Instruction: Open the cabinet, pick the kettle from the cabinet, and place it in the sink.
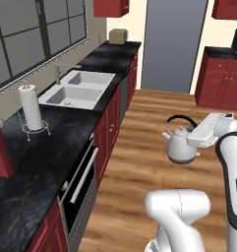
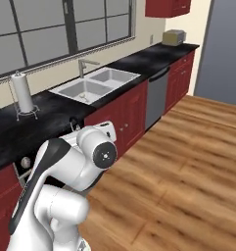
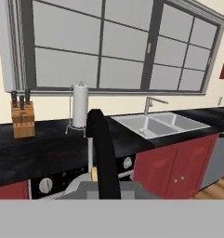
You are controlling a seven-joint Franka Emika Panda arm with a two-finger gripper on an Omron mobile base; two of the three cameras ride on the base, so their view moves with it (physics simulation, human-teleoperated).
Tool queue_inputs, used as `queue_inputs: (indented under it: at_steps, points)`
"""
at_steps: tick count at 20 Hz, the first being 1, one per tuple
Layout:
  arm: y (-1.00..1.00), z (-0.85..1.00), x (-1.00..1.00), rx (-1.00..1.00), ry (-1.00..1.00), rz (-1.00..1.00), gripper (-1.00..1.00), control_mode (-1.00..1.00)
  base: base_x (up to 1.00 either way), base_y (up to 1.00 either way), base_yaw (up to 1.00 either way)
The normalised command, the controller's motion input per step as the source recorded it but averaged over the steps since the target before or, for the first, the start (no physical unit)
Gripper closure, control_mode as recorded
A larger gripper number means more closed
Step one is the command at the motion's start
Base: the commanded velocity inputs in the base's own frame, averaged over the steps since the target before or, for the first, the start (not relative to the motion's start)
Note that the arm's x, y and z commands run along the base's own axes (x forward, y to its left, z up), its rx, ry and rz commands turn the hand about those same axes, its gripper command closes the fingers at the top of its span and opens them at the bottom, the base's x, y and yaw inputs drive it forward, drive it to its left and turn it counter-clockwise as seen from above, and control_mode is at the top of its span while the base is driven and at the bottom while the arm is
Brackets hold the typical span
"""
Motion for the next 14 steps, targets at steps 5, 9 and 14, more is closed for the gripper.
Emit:
queue_inputs:
  at_steps: [5,9,14]
  points:
    - [0.00,0.00,0.00,0.00,0.00,0.00,1.00,1.00,0.70,-0.04,-0.05]
    - [0.00,0.00,0.00,0.00,0.00,0.00,1.00,1.00,0.72,-0.04,-0.04]
    - [0.00,0.00,0.00,0.00,0.00,0.00,1.00,1.00,0.73,-0.03,-0.03]
